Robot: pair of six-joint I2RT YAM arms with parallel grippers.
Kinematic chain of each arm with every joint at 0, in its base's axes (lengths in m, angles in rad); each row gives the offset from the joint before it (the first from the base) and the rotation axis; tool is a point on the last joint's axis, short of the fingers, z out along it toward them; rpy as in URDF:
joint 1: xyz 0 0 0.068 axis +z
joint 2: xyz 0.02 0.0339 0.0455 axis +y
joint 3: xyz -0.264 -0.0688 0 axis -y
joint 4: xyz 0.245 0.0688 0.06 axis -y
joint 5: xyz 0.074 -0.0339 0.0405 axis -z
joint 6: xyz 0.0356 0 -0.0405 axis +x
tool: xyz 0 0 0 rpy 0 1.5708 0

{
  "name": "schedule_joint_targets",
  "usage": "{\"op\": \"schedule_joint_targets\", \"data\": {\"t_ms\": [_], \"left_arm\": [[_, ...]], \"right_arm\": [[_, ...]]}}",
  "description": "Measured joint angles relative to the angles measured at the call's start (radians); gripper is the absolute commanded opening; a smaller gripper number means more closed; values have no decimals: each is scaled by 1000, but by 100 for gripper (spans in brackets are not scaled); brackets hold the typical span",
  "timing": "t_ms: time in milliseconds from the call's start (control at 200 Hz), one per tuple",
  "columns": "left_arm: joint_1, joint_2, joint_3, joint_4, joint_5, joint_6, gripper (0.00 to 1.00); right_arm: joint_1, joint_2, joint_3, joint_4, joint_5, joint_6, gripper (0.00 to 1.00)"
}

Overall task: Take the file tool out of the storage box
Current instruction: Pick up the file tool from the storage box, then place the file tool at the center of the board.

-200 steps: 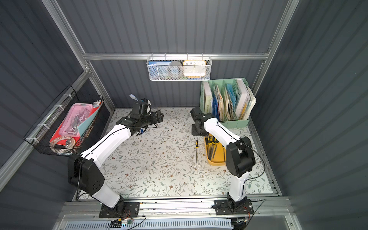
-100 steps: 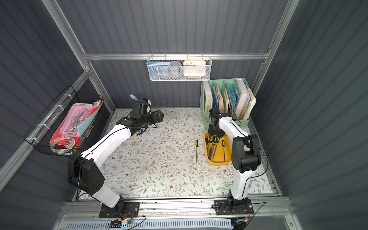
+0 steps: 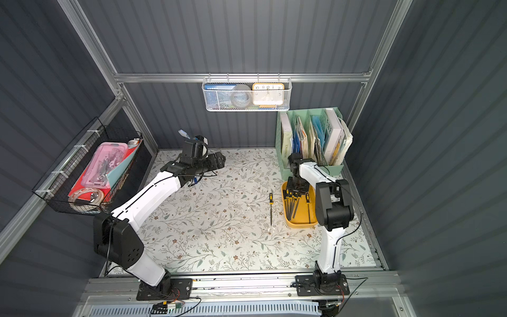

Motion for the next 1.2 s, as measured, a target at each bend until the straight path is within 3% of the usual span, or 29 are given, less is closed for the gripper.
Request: {"op": "schedule_joint_targets", "data": {"t_ms": [250,555,840,1076,1201], "left_arm": [[0,0,0,-10,-10,0,90],[0,0,2,-17,-18,0,90],[0,0,2,-17,-26,0,90],[4,-21,1,-15,-27,0,90],[15,-32,1,-9,-23,-1,90]], "right_arm": [[-10,13,-5,15,-32,-15,32],[-11,15,-5,25,-54,-33,6],[-11,-13,-5,9,-66,-48,3],[-3,-225,-4,-27,-86,-74,1],[56,-306,6,-50,-98,-74,1]]}}
